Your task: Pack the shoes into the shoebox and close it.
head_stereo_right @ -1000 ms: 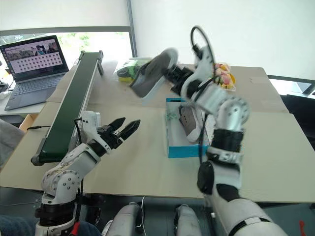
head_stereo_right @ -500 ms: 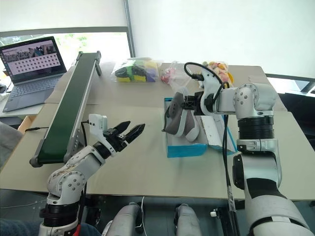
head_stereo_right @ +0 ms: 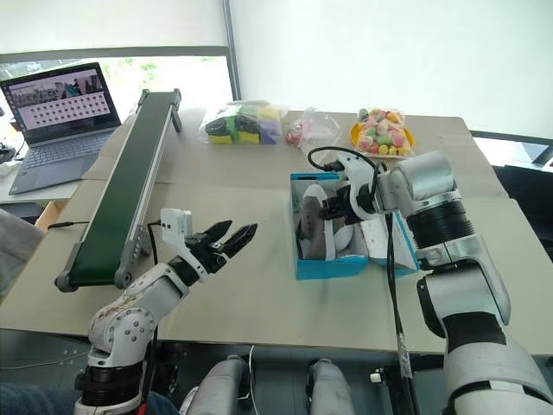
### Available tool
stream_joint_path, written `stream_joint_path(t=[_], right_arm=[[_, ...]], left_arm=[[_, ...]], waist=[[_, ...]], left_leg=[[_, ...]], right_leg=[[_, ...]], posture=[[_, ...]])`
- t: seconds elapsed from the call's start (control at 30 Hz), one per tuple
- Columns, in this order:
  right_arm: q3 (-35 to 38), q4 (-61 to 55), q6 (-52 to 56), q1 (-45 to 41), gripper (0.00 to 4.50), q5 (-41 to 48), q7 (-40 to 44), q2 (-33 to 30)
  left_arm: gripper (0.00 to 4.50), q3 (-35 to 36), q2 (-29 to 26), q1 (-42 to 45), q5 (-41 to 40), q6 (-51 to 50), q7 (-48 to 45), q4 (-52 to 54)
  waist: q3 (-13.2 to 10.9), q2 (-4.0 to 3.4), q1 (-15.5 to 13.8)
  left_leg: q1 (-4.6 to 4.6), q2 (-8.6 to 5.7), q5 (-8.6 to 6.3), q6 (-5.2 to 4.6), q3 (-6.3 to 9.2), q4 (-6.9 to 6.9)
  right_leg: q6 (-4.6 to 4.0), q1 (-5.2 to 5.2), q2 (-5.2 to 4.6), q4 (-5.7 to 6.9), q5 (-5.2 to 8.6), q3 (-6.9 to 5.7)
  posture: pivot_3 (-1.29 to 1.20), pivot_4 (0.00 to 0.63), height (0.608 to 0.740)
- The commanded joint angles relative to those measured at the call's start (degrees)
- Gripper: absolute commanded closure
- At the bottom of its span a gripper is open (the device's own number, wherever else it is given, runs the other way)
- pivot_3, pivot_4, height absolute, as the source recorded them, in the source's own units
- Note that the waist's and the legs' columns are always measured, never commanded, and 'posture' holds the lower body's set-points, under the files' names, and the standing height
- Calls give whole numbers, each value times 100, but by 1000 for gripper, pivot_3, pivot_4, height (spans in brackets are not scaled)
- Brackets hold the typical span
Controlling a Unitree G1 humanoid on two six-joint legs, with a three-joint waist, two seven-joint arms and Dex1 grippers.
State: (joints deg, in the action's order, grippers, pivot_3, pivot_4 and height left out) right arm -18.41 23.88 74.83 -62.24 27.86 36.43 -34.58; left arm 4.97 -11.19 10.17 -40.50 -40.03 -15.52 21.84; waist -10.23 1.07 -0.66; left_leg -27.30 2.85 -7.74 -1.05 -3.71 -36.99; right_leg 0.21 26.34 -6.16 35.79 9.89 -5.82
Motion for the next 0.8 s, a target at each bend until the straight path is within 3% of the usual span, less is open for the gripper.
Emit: stream_joint_path(t=[0.03, 0.1, 0.17, 0.23, 0.47, 0.67, 0.8], right_arm=[[-145, -164, -140, 110, 4099, -255, 224, -28], [-149, -179, -170, 191, 4099, -348, 228, 35], [-28, -193, -194, 248, 3267, -424, 142, 130], [165, -202, -172, 257, 2786, -446, 59, 254], [778, -707, -17, 35, 371, -465, -229, 361], [1824, -1663, 512, -33, 371, -229, -594, 329], [3252, -2821, 1365, 203, 371, 173, -818, 554]], left_arm=[[41, -13, 43, -81, -40, 56, 46, 338], [41, -21, 49, -106, -24, 63, 65, 349], [0, -19, 49, -113, -22, 65, 79, 358], [0, -14, 36, -110, -25, 68, 79, 351], [0, -40, -96, -19, -18, 37, -41, 282], [0, -265, -387, 85, -29, -19, -498, 230], [0, -581, -712, 262, -30, -141, -1032, 106]], waist=[[0, 0, -1], [0, 0, -5], [0, 0, -11], [0, 0, -5], [0, 0, -8], [0, 0, -10], [0, -1, -26]], left_leg=[[1, 0, 0, 0, 0, 0], [1, 0, 0, 1, 0, -1], [2, 1, -1, 2, 1, -2], [2, 1, -2, 3, 1, -3], [1, 1, -1, 2, 0, -3], [1, 1, -2, 3, 0, -3], [0, 1, -2, 4, 0, -3]], right_leg=[[0, -1, 0, 0, 0, 0], [0, -1, -1, 1, 0, -1], [0, -2, 0, 2, 0, -2], [0, -3, -1, 2, 0, -3], [1, -1, 0, 4, -1, -3], [0, 0, 0, 4, -1, -3], [0, 0, -2, 3, 0, -4]], posture=[[0, 150, 701], [0, 150, 701], [0, 150, 701], [0, 150, 701], [0, 150, 701], [0, 150, 701], [0, 150, 701]])
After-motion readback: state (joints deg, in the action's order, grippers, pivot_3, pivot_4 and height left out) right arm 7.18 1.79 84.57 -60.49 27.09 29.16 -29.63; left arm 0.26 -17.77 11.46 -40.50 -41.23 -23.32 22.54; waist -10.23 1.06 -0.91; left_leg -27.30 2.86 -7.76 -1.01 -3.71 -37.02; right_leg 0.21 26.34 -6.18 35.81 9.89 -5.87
